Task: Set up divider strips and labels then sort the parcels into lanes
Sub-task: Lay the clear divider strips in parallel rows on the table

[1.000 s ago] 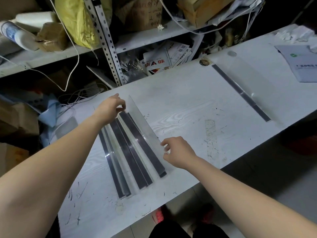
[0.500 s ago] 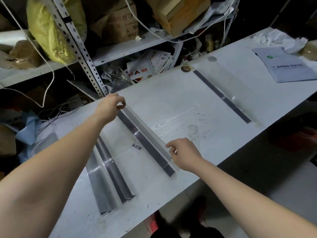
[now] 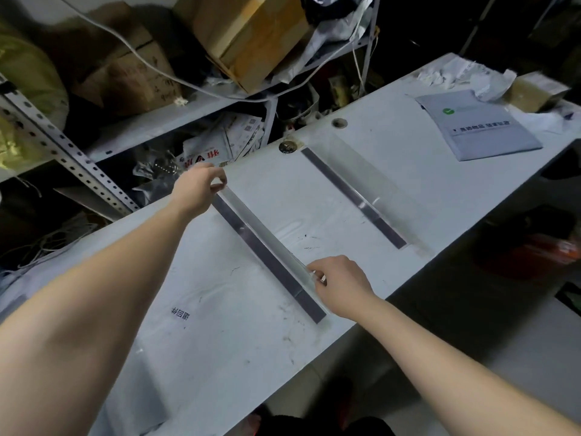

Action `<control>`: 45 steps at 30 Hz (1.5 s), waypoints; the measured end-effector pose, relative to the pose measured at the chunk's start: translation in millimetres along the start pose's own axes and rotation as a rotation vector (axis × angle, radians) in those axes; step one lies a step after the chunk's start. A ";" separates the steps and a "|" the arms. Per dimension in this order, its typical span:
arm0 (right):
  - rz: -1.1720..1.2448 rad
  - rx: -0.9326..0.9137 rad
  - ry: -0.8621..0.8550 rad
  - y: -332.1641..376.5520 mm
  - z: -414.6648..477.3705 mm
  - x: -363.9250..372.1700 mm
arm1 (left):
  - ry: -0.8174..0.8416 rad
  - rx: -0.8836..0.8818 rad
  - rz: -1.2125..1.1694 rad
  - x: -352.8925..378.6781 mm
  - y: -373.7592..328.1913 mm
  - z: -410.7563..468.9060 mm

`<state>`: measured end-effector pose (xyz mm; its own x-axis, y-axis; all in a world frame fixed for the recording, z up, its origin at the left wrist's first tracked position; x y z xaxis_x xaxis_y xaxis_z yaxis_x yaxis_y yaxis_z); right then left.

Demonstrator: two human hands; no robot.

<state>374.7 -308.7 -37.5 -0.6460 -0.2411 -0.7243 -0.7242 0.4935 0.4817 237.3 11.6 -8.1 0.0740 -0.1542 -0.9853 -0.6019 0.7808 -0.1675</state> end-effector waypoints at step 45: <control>0.012 0.191 -0.090 -37.8 50.6 -33.9 | 0.203 0.102 0.124 42.4 -18.5 148.9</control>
<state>436.1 -276.9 -56.1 -0.6240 -0.1624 -0.7644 -0.6519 0.6476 0.3945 369.9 80.7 -51.9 -0.1628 -0.1641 -0.9729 -0.5119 0.8570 -0.0589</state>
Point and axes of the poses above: each hand's wrist, its own z-axis towards the middle knuckle, its own x-axis out of the palm, y = z × x, the point moved 3 cm from there along z, towards the middle knuckle, and after that the axes turned 13 degrees about y, right-handed, at the moved point
